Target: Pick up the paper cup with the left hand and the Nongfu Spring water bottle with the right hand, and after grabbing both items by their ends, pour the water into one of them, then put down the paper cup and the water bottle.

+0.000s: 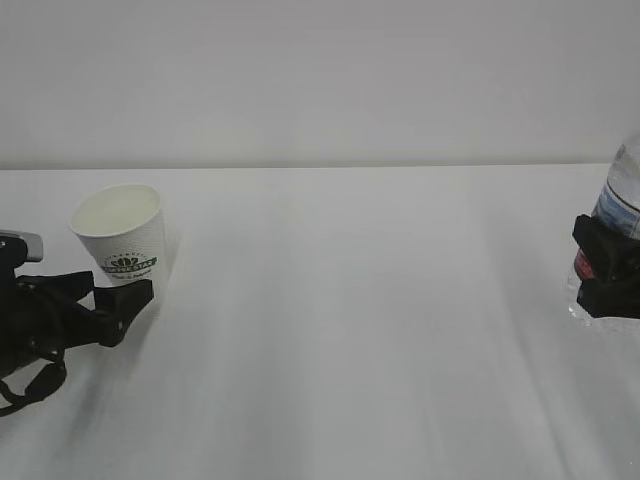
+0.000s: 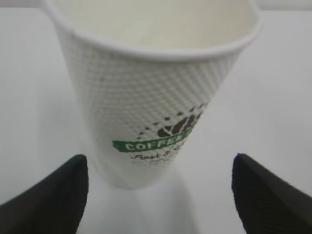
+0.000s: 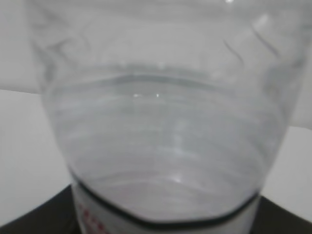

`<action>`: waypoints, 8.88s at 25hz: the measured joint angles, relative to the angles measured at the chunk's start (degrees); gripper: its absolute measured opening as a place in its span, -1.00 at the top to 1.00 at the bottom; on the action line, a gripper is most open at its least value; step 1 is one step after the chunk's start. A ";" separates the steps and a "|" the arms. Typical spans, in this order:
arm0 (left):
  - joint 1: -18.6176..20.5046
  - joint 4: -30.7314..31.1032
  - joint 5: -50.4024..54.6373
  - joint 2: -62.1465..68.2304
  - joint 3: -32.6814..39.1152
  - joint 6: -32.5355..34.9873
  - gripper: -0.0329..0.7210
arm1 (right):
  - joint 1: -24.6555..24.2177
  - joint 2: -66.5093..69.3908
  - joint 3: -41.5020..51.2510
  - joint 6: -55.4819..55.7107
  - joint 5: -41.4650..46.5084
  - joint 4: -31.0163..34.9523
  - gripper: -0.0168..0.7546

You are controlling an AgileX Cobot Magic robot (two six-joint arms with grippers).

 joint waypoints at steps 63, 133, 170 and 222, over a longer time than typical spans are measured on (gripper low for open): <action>0.00 -0.05 -0.10 8.62 -12.98 3.69 -0.90 | 0.00 -0.08 0.00 0.00 0.00 0.00 -0.05; -25.78 23.35 -0.10 6.93 -17.57 -6.12 -0.41 | 0.00 1.67 0.00 0.00 0.00 0.79 -0.05; -33.74 23.81 1.73 6.93 -25.43 -9.40 -0.41 | 0.00 -22.10 3.64 -2.86 23.63 0.95 -0.05; -37.31 22.15 4.16 6.93 -25.43 -9.40 -0.40 | 0.00 -22.15 3.64 -29.26 20.90 3.11 -0.05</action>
